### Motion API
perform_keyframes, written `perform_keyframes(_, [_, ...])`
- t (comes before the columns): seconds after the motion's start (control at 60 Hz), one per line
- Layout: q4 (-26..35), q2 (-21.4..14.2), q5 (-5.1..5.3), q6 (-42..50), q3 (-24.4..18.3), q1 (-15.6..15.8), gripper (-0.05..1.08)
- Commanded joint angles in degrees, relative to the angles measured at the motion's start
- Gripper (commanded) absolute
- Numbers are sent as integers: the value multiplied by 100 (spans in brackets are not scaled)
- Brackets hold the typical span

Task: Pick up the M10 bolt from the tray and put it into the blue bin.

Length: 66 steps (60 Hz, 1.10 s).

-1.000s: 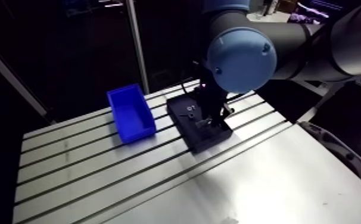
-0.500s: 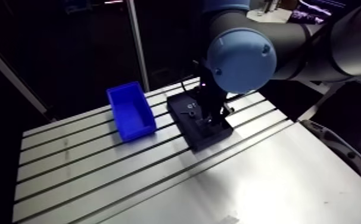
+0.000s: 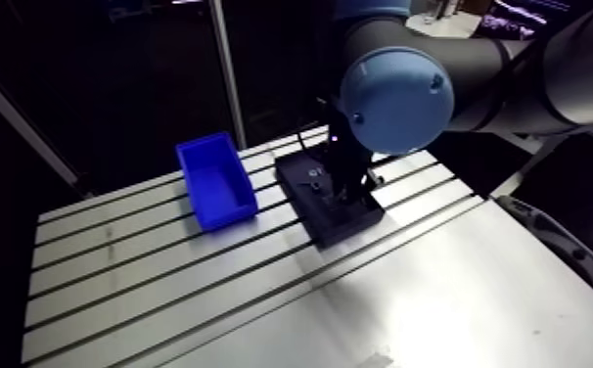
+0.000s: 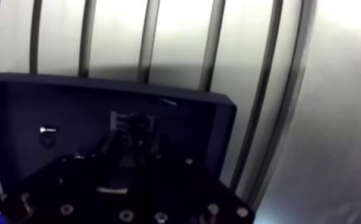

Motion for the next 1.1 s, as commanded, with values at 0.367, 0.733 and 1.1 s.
perform_keyframes(0.367, [-32, 15, 1, 0, -1, 9, 65])
perform_keyframes(0.733, [-32, 15, 1, 0, 8, 9, 68])
perform_keyframes(1.1, [-32, 24, 19, 0, 8, 9, 71])
